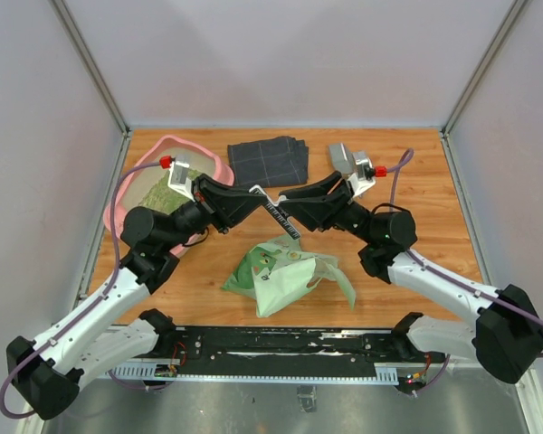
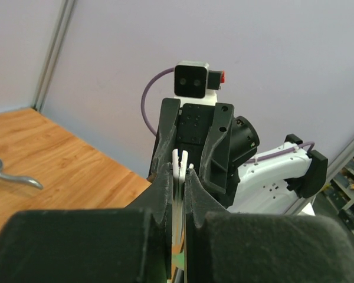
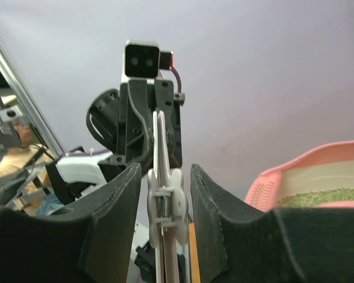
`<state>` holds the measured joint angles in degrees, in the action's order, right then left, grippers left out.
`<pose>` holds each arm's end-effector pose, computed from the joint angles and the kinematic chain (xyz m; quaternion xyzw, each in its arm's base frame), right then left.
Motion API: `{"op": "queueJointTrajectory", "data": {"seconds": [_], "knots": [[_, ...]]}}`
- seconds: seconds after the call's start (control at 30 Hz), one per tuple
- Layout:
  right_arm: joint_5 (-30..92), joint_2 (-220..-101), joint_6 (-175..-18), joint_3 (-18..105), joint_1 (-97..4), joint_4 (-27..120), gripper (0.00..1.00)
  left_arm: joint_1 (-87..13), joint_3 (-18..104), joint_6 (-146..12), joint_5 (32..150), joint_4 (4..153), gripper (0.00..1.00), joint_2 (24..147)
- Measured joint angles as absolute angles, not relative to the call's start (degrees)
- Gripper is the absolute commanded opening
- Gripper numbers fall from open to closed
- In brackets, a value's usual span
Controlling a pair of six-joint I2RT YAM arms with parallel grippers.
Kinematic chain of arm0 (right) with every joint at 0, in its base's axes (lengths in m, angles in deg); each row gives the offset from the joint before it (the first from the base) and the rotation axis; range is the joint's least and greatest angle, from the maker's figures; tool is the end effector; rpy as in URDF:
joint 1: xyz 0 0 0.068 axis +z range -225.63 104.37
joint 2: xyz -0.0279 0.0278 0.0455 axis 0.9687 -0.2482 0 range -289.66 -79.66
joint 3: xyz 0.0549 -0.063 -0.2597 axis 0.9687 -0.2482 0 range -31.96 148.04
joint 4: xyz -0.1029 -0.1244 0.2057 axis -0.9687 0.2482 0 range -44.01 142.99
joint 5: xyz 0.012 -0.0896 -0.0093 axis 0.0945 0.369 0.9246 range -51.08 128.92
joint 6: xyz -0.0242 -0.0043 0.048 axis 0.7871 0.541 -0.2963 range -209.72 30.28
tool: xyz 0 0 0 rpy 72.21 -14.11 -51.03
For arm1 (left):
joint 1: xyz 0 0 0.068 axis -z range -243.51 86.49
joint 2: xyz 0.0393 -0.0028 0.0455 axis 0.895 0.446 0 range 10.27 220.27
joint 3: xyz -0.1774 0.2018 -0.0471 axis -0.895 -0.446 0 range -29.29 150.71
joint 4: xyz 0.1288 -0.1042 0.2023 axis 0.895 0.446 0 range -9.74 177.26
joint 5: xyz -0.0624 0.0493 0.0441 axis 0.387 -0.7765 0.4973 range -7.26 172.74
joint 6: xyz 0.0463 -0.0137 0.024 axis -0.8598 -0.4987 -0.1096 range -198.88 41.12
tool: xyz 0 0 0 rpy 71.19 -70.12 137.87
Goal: Fill the litter box with clean litter
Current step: Pick up the clamp at the center of the board.
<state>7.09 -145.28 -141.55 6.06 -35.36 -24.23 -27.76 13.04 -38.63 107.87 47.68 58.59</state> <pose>0.1653 0.1648 0.3642 -0.2109 0.4096 0.7105 0.5319 0.1450 -0.1229 0.3923 0.1648 0.5199 -0.6013 0.5840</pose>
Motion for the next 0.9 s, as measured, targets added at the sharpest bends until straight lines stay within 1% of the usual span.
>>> {"op": "queueJointTrajectory", "data": {"seconds": [0.07, 0.1, 0.17, 0.2, 0.23, 0.27, 0.3, 0.33, 0.4, 0.47, 0.5, 0.53, 0.6, 0.73, 0.83, 0.9], "knots": [[8.94, -146.20, -143.17, 5.68, -34.77, -26.72, 0.33, -27.76, 11.94, -37.60, 107.67, 46.04, 0.00, 58.59], [9.75, -146.86, -143.82, 5.60, -34.42, -27.94, 0.33, -27.76, 11.33, -36.97, 107.36, 45.19, 0.00, 58.59], [10.60, -148.04, -144.76, 5.60, -33.96, -29.34, 0.37, -27.76, 10.83, -36.07, 106.84, 44.25, 0.00, 58.59], [10.89, -148.65, -145.16, 5.60, -33.72, -29.60, 0.37, -27.76, 10.76, -35.81, 106.66, 44.03, 0.00, 58.59], [11.00, -149.09, -145.42, 5.60, -33.52, -29.67, 0.29, -27.76, 10.70, -35.57, 106.31, 43.86, 0.00, 58.59], [11.11, -149.37, -145.51, 5.60, -33.30, -29.67, 0.19, -27.76, 10.66, -35.37, 106.01, 43.61, 0.00, 58.59], [11.13, -149.55, -145.62, 5.60, -33.22, -29.82, 0.05, -27.76, 10.59, -35.26, 105.59, 43.51, 0.00, 58.59], [11.28, -149.61, -145.59, 5.60, -33.02, -30.26, 0.01, -27.81, 10.48, -34.93, 105.33, 43.42, 0.00, 58.59], [11.48, -149.70, -145.33, 5.36, -32.89, -31.22, 0.01, -27.78, 10.46, -34.41, 105.07, 42.98, 0.13, 58.57], [11.94, -149.50, -144.85, 4.64, -32.84, -32.09, 0.01, -27.74, 10.46, -34.52, 105.05, 43.20, 0.41, 58.52], [12.13, -149.17, -144.41, 4.15, -32.80, -32.14, 0.01, -27.70, 10.46, -34.74, 105.02, 43.79, 0.51, 58.52], [12.33, -148.71, -143.69, 3.59, -32.78, -32.03, 0.01, -27.65, 10.48, -35.28, 104.83, 44.58, 0.57, 58.48], [12.55, -147.27, -141.83, 2.34, -32.91, -31.11, 0.01, -27.76, 10.94, -37.25, 103.34, 47.94, 0.60, 58.04], [11.04, -142.46, -137.05, 2.03, -34.62, -25.21, 0.01, -27.74, 15.92, -44.57, 101.55, 60.69, 0.60, 56.60], [6.21, -138.07, -132.68, 2.71, -38.99, -18.17, 0.01, -27.70, 20.95, -51.39, 102.79, 70.21, 0.60, 56.05], [2.82, -136.04, -129.66, 3.48, -41.35, -12.93, 0.01, -25.62, 23.09, -55.63, 102.90, 76.01, 0.61, 55.49]]}}
